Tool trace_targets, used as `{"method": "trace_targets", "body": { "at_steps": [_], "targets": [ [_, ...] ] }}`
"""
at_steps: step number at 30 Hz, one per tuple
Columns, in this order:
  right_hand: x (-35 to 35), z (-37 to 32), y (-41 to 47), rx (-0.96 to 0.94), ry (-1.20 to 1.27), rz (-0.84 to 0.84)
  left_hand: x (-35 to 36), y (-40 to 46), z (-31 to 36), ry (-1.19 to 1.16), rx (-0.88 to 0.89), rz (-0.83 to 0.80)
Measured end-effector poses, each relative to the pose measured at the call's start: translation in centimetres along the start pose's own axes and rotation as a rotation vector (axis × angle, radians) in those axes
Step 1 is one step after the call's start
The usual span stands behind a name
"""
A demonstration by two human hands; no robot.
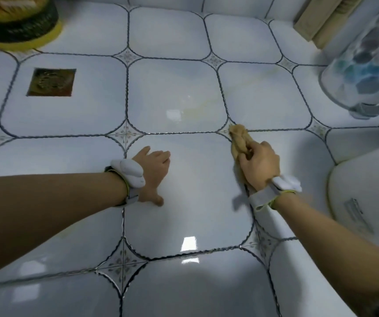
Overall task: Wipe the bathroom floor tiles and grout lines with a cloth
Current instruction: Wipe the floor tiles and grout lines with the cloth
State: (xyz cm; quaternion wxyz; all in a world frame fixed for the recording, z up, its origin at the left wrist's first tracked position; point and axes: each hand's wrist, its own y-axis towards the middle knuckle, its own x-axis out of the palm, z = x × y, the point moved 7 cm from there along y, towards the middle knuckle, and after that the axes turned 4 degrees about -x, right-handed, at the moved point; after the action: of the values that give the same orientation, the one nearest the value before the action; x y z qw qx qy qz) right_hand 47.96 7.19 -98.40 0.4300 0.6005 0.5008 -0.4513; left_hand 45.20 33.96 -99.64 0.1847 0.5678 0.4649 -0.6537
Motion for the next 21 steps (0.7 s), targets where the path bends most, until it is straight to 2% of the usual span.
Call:
{"method": "trace_targets", "body": {
  "at_steps": [3, 5, 8, 10, 12, 15, 18, 20, 21],
  "targets": [
    [0.9, -4.2, -5.8, -0.27, 0.073, -0.058, 0.0, -0.2, 0.0, -0.001, 0.0, 0.0],
    [1.3, -6.1, -11.4, -0.471, 0.15, -0.17, -0.2, -0.7, -0.2, -0.036, 0.009, 0.04],
    [1.7, -6.1, -18.9, -0.776, 0.158, -0.437, -0.5, -1.7, -1.1, -0.089, 0.016, 0.102],
    [1.0, -4.4, -19.3, -0.922, 0.114, -0.454, -0.4, -2.3, -1.9, -0.106, 0.002, 0.101],
    [0.3, -1.6, -14.6, -0.789, 0.073, -0.358, -0.3, -2.7, -2.4, -0.113, -0.015, 0.1],
    [-1.0, 5.1, -4.2, -0.31, -0.092, -0.107, -0.6, -2.7, -2.3, -0.121, -0.021, 0.109],
    [-2.3, 10.8, 0.1, 0.187, -0.054, 0.075, -1.2, -2.0, -1.5, -0.14, -0.015, 0.132],
    [-2.1, 10.1, -0.9, 0.248, -0.017, 0.114, -1.8, -1.2, -0.6, -0.162, -0.017, 0.158],
    [-1.6, 8.4, -1.9, 0.169, 0.001, 0.103, -1.9, -1.0, -0.2, -0.177, -0.018, 0.159]
  ]
}}
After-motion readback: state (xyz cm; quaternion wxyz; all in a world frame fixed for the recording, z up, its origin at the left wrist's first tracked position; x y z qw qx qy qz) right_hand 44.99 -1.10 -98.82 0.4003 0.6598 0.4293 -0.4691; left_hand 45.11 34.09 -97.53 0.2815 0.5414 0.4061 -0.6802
